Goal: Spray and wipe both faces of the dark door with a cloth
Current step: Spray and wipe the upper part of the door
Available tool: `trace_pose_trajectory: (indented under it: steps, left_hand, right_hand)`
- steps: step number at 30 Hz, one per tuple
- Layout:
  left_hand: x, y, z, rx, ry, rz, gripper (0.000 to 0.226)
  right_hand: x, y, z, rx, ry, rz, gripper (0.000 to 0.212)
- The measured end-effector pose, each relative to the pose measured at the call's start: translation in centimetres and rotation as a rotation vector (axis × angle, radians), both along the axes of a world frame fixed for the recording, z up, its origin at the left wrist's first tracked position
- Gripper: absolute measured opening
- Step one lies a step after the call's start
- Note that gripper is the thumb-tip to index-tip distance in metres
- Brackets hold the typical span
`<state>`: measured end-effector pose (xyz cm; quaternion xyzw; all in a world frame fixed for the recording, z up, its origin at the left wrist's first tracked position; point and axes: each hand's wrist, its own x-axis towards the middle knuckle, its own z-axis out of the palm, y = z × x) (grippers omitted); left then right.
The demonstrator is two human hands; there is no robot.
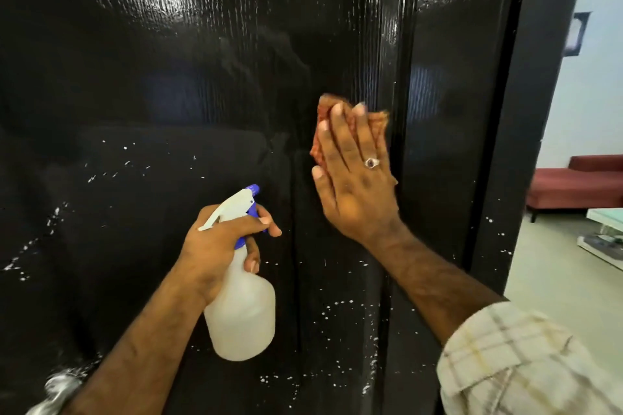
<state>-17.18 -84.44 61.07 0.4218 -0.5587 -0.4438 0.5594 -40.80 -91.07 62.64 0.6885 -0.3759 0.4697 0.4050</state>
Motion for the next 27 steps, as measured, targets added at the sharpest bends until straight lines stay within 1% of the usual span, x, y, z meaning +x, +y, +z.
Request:
trace_pose_trajectory:
  steps: [2, 4, 5, 6, 7, 8, 11, 13, 14, 16, 18, 20, 22, 24, 26, 27]
  left_hand:
    - [0.2, 0.0, 0.1, 0.005, 0.016, 0.016, 0.036]
    - [0.5, 0.3, 0.3, 0.006, 0.029, 0.012, 0.034]
    - [0.9, 0.5, 0.5, 0.008, 0.030, 0.005, 0.031]
    - [1.1, 0.8, 0.6, 0.009, 0.024, -0.004, 0.024]
    - [1.3, 1.2, 0.7, 0.005, 0.017, -0.009, 0.015]
    - [1.7, 1.5, 0.8, -0.004, 0.008, -0.007, 0.009]
    - [2.4, 1.8, 1.2, -0.019, -0.013, 0.000, 0.006]
    - [3.0, 1.9, 1.3, -0.016, -0.014, 0.019, 0.006]
    - [3.3, 2.0, 1.4, -0.015, -0.010, 0.027, 0.006]
    - [4.0, 1.9, 1.5, -0.026, 0.002, 0.037, 0.006]
    - [4.6, 1.9, 1.5, -0.039, 0.010, 0.045, 0.006]
    - [5.3, 2.1, 1.4, -0.030, 0.014, 0.065, 0.008]
    - [5.8, 2.3, 1.2, -0.015, 0.011, 0.060, 0.011]
    - [6.7, 2.9, 1.2, -0.020, 0.003, 0.049, 0.010]
    - [7.5, 3.2, 1.2, -0.029, -0.011, 0.055, 0.011]
    - [7.9, 3.2, 1.3, -0.033, -0.011, 0.066, 0.012]
  right_hand:
    - [-0.4, 0.3, -3.6, 0.045, 0.201, 0.032, 0.062]
    - [-2.8, 0.8, -7.1, 0.069, 0.425, 0.016, 0.060]
    - [-4.0, 1.0, -7.7, 0.056, 0.496, 0.009, 0.060]
    - [-5.2, 1.1, -7.7, 0.040, 0.515, 0.006, 0.061]
    - [-5.9, 1.1, -6.8, 0.022, 0.481, 0.002, 0.061]
    - [-5.8, 0.9, -5.4, 0.001, 0.400, -0.011, 0.062]
    - [-2.8, 0.4, 0.9, -0.014, 0.059, -0.095, 0.065]
    - [0.7, 0.1, 3.9, -0.020, -0.088, -0.110, 0.066]
    - [2.3, -0.1, 4.4, -0.027, -0.092, -0.096, 0.066]
    - [5.4, -0.4, 2.7, -0.013, 0.019, -0.030, 0.066]
    - [7.2, -0.2, -1.6, 0.076, 0.212, 0.023, 0.066]
    - [6.3, 0.1, -5.6, 0.140, 0.335, 0.025, 0.066]
    - [3.7, 0.4, -8.1, 0.133, 0.375, 0.024, 0.065]
    - [1.3, 0.7, -8.5, 0.076, 0.389, 0.006, 0.065]
    - [-0.5, 0.6, -6.4, 0.028, 0.346, -0.035, 0.066]
    - [-0.7, 0.5, -4.5, 0.013, 0.287, -0.060, 0.067]
